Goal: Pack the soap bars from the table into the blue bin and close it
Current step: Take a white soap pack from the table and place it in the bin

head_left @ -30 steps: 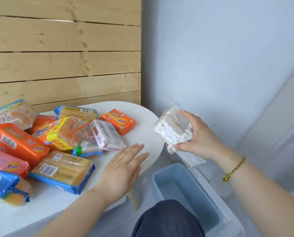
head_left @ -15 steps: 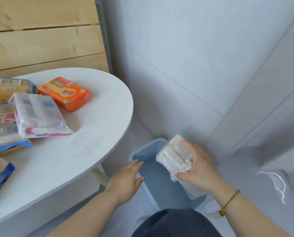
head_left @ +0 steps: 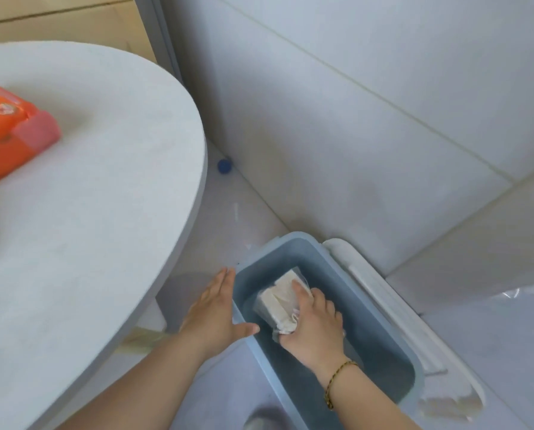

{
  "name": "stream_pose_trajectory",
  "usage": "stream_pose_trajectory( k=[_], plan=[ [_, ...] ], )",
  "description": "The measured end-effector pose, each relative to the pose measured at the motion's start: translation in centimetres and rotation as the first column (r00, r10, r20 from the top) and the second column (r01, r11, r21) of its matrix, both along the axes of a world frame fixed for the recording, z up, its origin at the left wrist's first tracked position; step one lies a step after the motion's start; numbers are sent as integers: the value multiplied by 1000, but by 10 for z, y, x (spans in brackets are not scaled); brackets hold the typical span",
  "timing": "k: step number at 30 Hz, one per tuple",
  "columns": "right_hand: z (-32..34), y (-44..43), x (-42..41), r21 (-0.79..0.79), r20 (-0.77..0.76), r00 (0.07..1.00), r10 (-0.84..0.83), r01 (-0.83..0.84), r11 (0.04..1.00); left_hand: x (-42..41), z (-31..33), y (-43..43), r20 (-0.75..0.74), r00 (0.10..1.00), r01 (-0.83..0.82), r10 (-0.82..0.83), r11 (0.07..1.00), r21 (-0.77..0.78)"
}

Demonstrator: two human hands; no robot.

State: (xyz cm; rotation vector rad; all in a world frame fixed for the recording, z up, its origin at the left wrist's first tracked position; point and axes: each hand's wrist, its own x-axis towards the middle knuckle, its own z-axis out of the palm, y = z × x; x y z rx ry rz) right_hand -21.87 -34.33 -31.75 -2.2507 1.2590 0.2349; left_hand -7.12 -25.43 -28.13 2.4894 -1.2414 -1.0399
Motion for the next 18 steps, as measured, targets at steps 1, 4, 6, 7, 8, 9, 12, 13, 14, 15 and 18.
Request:
stream_pose_trajectory(
  k=[1,4,6,7,8,9,12,13,14,15,18],
  plan=[
    [-6,2,3,21,-4,999,-37,37,999,1,-2,-3,-18,1000,-7,7,1000,-10],
    [-17,8,12,105,-12,983,-185,185,977,4,-6,-7,-25,1000,0,-1,1000,-24],
    [-21,11,19,140,-38,961,-273,275,951,6,-7,-6,-33,999,0,-1,999,-37],
    [-22,11,21,155,-63,946,-318,325,933,5,-9,-6,-44,999,3,-5,999,-44],
    [-23,9,24,168,-81,928,-364,372,913,6,-8,-5,-46,999,2,-4,999,-52],
    [-25,7,26,181,-92,906,-412,422,888,5,-8,-5,-48,999,4,-6,998,-59],
    [-30,5,29,170,-97,874,-477,486,857,5,-9,-4,-48,999,11,-14,997,-71],
    [-32,6,30,148,-95,891,-444,453,879,5,-10,-4,-49,999,9,-12,997,-74],
    [-35,9,30,121,-92,915,-393,402,908,5,-10,-4,-51,999,10,-14,997,-76],
    [-39,11,31,94,-89,938,-334,342,935,5,-11,-4,-53,999,10,-15,997,-80],
    [-46,12,39,71,-95,968,-233,240,968,7,-13,-4,-54,998,10,-16,995,-97]
  ],
)
